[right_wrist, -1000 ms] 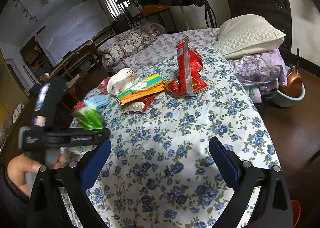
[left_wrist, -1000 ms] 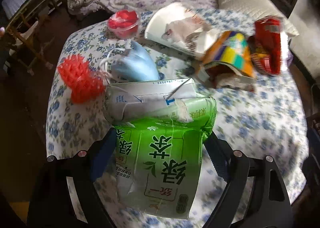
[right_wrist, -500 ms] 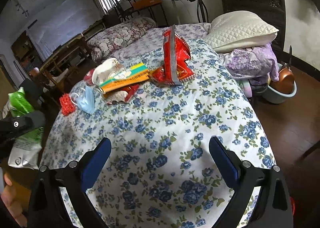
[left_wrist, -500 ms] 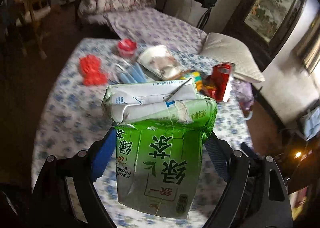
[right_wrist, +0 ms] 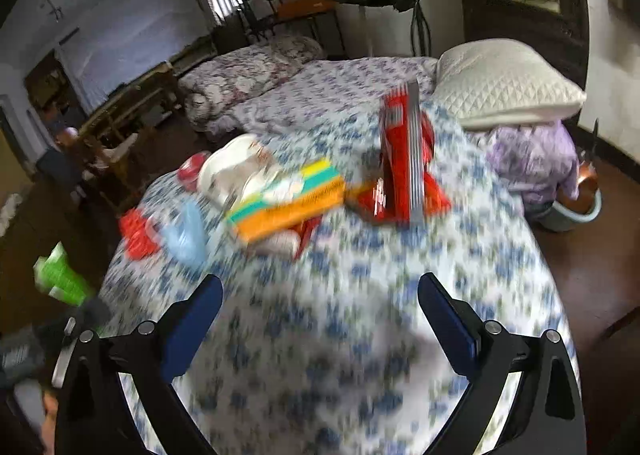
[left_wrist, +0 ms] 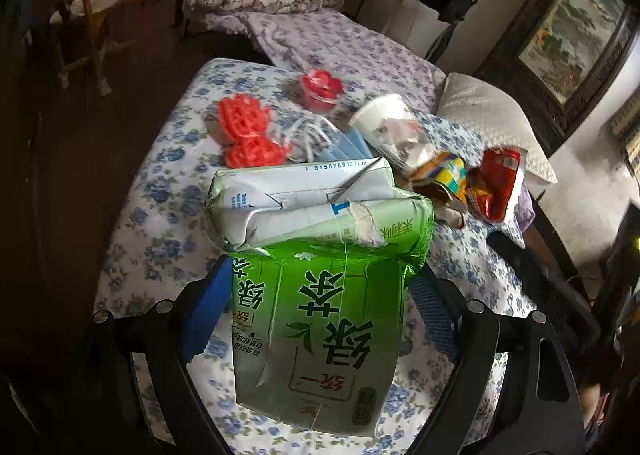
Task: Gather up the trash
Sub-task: 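Grasp the yellow-and-purple box with the right tool while the left tool holds the green wrapper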
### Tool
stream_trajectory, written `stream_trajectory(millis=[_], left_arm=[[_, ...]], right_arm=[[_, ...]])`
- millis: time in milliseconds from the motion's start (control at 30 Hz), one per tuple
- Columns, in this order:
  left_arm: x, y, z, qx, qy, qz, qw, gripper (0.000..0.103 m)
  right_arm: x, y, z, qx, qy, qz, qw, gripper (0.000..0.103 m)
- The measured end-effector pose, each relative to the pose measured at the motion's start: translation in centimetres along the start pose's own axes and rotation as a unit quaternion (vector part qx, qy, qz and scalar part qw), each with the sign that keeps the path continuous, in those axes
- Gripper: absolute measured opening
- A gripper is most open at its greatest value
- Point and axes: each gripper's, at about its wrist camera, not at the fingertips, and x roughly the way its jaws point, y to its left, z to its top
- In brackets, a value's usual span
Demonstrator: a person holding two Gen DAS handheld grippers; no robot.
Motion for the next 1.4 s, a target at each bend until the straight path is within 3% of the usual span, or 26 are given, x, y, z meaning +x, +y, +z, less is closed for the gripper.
stream_trajectory(millis=[267,333,500,567,733,1033,1200,1400], left_arm=[[-0.4,2.0,0.8,-0.051,-0.002,-0.001,0.9987,0.083],[-0.4,1.7,0.8,-0.043,-0.003,0.000,0.9991,0.083],[-0.2,1.4,0.9,-0.030,-0.007,0.009,0.9995,0.083],[0.0,1.4,0.9,-0.032,-0.003,0.006,0.9995,0.083],[0.4,1.2,0.7,-0.034,0.008,-0.002,0.9994,0.083],[0.8,0.4,0.4,-0.018,0.012,-0.001,0.9998,0.083],[0.9,-0.7,-0.1,-0.001,0.013,-0.004,0.9999,0.083],[1.1,-2.1,-0.8,0.024,0.012,0.003,0.9996,0.083]], right_arm=[[5.3,4.0,4.4,-0.049,0.037,-0.050,0.997,0.096],[7.2,4.3,4.6,-0.053,0.056,-0.064,0.995,0.090],[8.6,4.4,4.5,-0.049,0.075,-0.053,0.995,0.079],[8.3,3.9,4.3,-0.030,0.082,-0.036,0.996,0.066],[6.8,3.3,3.6,-0.016,0.086,-0.005,0.996,0.055],[0.2,1.1,0.5,-0.016,0.082,0.076,0.994,0.054],[-2.7,-0.3,-3.9,-0.057,0.105,0.059,0.991,0.054],[-3.0,-0.5,-5.6,-0.087,0.106,0.029,0.990,0.059]])
